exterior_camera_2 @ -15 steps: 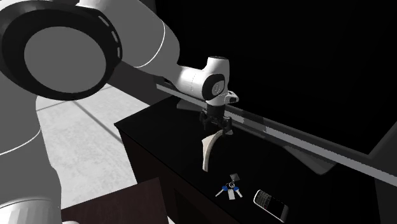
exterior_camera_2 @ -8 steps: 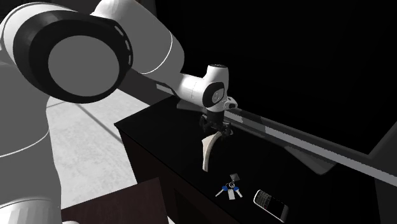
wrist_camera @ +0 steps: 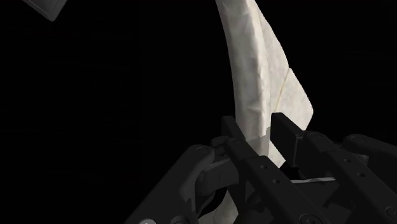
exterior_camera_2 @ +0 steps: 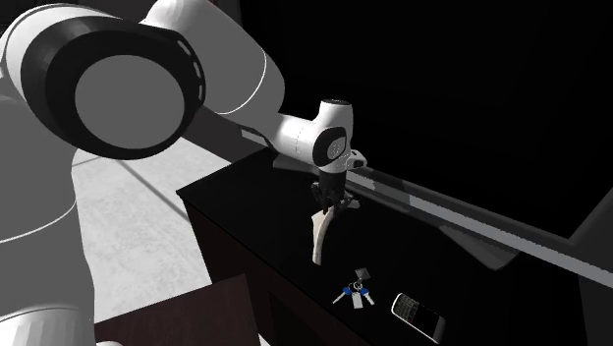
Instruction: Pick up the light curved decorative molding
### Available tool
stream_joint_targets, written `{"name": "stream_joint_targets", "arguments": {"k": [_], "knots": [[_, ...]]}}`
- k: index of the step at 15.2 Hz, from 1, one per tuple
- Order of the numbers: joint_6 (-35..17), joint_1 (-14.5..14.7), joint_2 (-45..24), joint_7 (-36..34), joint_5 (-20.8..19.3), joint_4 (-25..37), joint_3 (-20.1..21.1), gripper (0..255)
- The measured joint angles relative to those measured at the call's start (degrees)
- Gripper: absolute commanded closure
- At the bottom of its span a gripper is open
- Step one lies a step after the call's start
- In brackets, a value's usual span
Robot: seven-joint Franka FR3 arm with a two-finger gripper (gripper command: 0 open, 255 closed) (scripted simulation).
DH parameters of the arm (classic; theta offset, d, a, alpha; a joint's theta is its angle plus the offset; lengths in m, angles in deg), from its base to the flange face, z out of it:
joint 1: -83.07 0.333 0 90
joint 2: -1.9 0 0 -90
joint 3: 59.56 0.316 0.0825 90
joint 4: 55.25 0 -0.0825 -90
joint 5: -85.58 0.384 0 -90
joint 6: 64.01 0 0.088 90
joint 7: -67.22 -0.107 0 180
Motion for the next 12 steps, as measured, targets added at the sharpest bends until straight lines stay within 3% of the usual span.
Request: {"name": "stream_joint_targets", "arguments": {"k": [12], "knots": [[5.9,-0.4,3.6,1.0,1.4,2.3,0.5,255]]}}
